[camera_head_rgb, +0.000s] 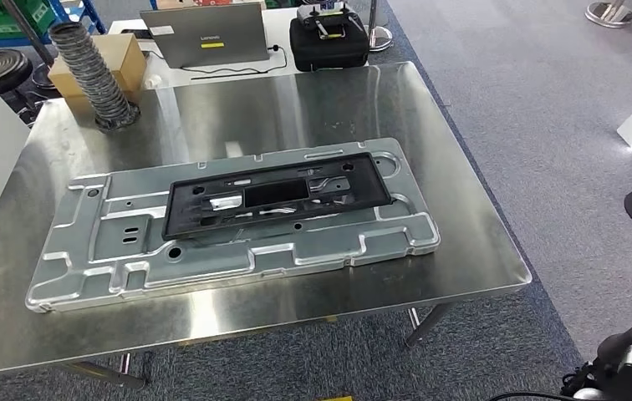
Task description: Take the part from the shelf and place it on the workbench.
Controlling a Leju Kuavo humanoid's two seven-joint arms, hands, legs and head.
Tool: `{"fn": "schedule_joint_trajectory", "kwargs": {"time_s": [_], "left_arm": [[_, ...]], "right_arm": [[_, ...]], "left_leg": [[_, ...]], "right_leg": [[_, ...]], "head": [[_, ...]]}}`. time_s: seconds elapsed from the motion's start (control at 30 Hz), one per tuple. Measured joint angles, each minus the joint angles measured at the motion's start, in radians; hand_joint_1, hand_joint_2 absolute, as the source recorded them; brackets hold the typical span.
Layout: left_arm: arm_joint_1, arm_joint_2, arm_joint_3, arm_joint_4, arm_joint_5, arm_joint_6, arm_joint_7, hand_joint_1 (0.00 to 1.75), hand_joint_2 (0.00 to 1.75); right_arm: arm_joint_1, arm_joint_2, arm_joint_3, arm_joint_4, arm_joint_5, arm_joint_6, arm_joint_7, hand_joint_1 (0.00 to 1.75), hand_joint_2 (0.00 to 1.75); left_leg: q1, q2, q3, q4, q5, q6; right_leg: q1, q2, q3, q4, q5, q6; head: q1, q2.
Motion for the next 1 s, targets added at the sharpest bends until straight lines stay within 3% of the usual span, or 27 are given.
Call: {"fn": "schedule_joint_trajectory", "kwargs": {"time_s": [0.07, 0.13, 0.2, 0.27, 0.3, 0.37, 0.43, 0.47, 0.5, 0.53, 0.57, 0.63, 0.67, 0.7, 0.77, 0.83, 0.93, 0.97, 1.0], "left_arm": [[-0.002, 0.0, 0.0, 0.0, -0.002, 0.0, 0.002, 0.0, 0.0], [-0.006, 0.0, 0.0, -0.001, -0.006, 0.0, 0.004, 0.0, 0.0], [-0.008, 0.0, 0.0, -0.001, -0.01, -0.001, 0.003, 0.0, 0.0], [-0.008, -0.004, 0.0, -0.001, -0.016, -0.003, 0.003, 0.0, 0.0], [-0.008, -0.006, 0.0, -0.001, -0.019, -0.003, 0.003, 0.0, 0.0], [-0.007, -0.01, 0.0, -0.001, -0.023, -0.004, 0.005, 0.0, 0.0], [-0.006, -0.012, 0.0, -0.001, -0.029, -0.002, 0.009, 0.0, 0.0], [-0.006, -0.014, 0.0, -0.001, -0.033, 0.0, 0.011, 0.0, 0.0], [-0.005, -0.015, 0.0, -0.001, -0.037, 0.001, 0.014, 0.0, 0.0], [-0.004, -0.017, 0.0, -0.001, -0.039, 0.003, 0.016, 0.0, 0.0], [-0.004, -0.019, 0.0, -0.001, -0.04, 0.003, 0.019, 0.0, 0.0], [-0.004, -0.023, 0.0, -0.001, -0.041, 0.005, 0.023, 0.0, 0.0], [-0.004, -0.025, 0.0, -0.001, -0.041, 0.006, 0.024, 0.0, 0.0], [-0.004, -0.027, 0.0, -0.001, -0.041, 0.008, 0.026, 0.0, 0.0], [-0.003, -0.03, 0.0, -0.001, -0.041, 0.011, 0.029, 0.0, 0.0], [0.0, -0.033, 0.0, -0.001, -0.042, 0.012, 0.029, 0.0, 0.0], [0.001, -0.037, 0.0, -0.001, -0.047, 0.011, 0.027, 0.0, 0.0], [0.001, -0.038, 0.0, -0.001, -0.049, 0.01, 0.026, 0.0, 0.0], [0.001, -0.038, 0.0, -0.001, -0.052, 0.009, 0.025, 0.0, 0.0]], "right_arm": [[0.014, 0.005, -0.017, 0.021, 0.048, -0.005, 0.0, 0.0, 0.0], [0.024, 0.017, -0.039, 0.048, 0.098, -0.002, 0.0, 0.0, 0.0], [0.029, 0.031, -0.063, 0.085, 0.149, 0.009, 0.0, 0.0, 0.0], [0.033, 0.043, -0.091, 0.133, 0.197, 0.023, 0.0, 0.0, 0.0], [0.035, 0.048, -0.107, 0.16, 0.22, 0.027, 0.001, 0.0, 0.0], [0.036, 0.057, -0.142, 0.227, 0.264, 0.031, 0.0, 0.0, 0.0], [0.035, 0.067, -0.175, 0.303, 0.301, 0.03, 0.0, 0.0, 0.0], [0.035, 0.071, -0.19, 0.339, 0.314, 0.027, 0.0, 0.0, 0.0], [0.035, 0.074, -0.204, 0.374, 0.326, 0.023, 0.0, 0.0, 0.0], [0.035, 0.075, -0.217, 0.409, 0.34, 0.017, 0.0, 0.0, 0.0], [0.034, 0.076, -0.229, 0.44, 0.353, 0.01, 0.0, 0.0, 0.0], [0.028, 0.076, -0.252, 0.505, 0.385, -0.01, 0.0, 0.0, 0.0], [0.023, 0.075, -0.264, 0.545, 0.402, -0.022, 0.0, 0.0, 0.0], [0.017, 0.071, -0.28, 0.593, 0.419, -0.033, 0.0, 0.0, 0.0], [0.004, 0.057, -0.318, 0.703, 0.453, -0.049, 0.0, 0.0, 0.0], [-0.012, 0.038, -0.353, 0.825, 0.486, -0.061, 0.001, 0.0, 0.0], [-0.036, 0.017, -0.39, 1.002, 0.534, -0.078, 0.012, 0.0, 0.0], [-0.045, 0.013, -0.4, 1.06, 0.555, -0.084, 0.025, 0.0, 0.0], [-0.053, 0.01, -0.407, 1.116, 0.582, -0.091, 0.045, 0.0, 0.0]], "left_leg": [[-0.003, 0.0, 0.09, -0.092, 0.049, 0.009], [-0.009, 0.001, 0.194, -0.238, 0.054, 0.021], [-0.016, 0.001, 0.23, -0.309, 0.041, 0.029], [-0.016, 0.003, 0.219, -0.32, 0.059, 0.039], [-0.014, 0.005, 0.211, -0.325, 0.071, 0.046], [-0.01, 0.01, 0.191, -0.332, 0.097, 0.058], [-0.011, 0.011, 0.162, -0.33, 0.119, 0.061], [-0.011, 0.011, 0.147, -0.326, 0.129, 0.06], [-0.012, 0.011, 0.131, -0.322, 0.138, 0.059], [-0.011, 0.012, 0.117, -0.317, 0.145, 0.056], [-0.011, 0.012, 0.102, -0.311, 0.152, 0.053], [-0.012, 0.012, 0.082, -0.301, 0.164, 0.044], [-0.012, 0.012, 0.077, -0.299, 0.171, 0.038], [-0.011, 0.012, 0.074, -0.3, 0.178, 0.032], [-0.008, 0.012, 0.07, -0.303, 0.188, 0.02], [-0.007, 0.01, 0.053, -0.269, 0.147, 0.011], [-0.006, 0.01, -0.002, -0.085, 0.012, 0.006], [-0.006, 0.01, -0.01, -0.032, -0.009, 0.005], [-0.006, 0.01, -0.001, -0.011, -0.01, 0.004]], "right_leg": [[0.002, 0.0, -0.027, 0.01, 0.016, 0.003], [0.005, 0.0, -0.045, 0.018, 0.029, 0.011], [0.003, -0.002, -0.049, 0.016, 0.045, 0.022], [0.0, 0.0, -0.051, 0.012, 0.058, 0.035], [-0.001, 0.002, -0.057, 0.021, 0.043, 0.041], [-0.005, 0.006, -0.082, 0.097, -0.04, 0.051], [-0.01, 0.006, -0.113, 0.228, -0.131, 0.061], [-0.013, 0.006, -0.117, 0.275, -0.145, 0.066], [-0.016, 0.006, -0.106, 0.294, -0.137, 0.069], [-0.019, 0.006, -0.076, 0.272, -0.112, 0.071], [-0.021, 0.006, -0.029, 0.215, -0.086, 0.072], [-0.019, 0.006, 0.076, 0.062, -0.076, 0.065], [-0.016, 0.006, 0.108, 0.009, -0.08, 0.059], [-0.012, 0.007, 0.121, -0.02, -0.087, 0.053], [-0.01, 0.004, 0.114, -0.029, -0.074, 0.038], [-0.013, 0.0, 0.1, -0.035, -0.056, 0.022], [-0.011, -0.003, 0.068, -0.032, -0.032, 0.011], [-0.009, -0.003, 0.055, -0.028, -0.026, 0.011], [-0.009, -0.003, 0.043, -0.022, -0.021, 0.012]], "head": [[0.0, 0.0], [0.0, 0.0], [-0.001, 0.0], [-0.004, 0.0], [-0.004, 0.0], [0.001, 0.0], [0.004, 0.0], [0.004, 0.0], [0.004, 0.0], [0.004, 0.0], [0.004, 0.0], [0.004, 0.0], [0.004, 0.0], [0.004, 0.0], [0.004, 0.0], [0.002, 0.0], [-0.002, 0.0], [-0.001, 0.0], [-0.002, 0.0]]}}
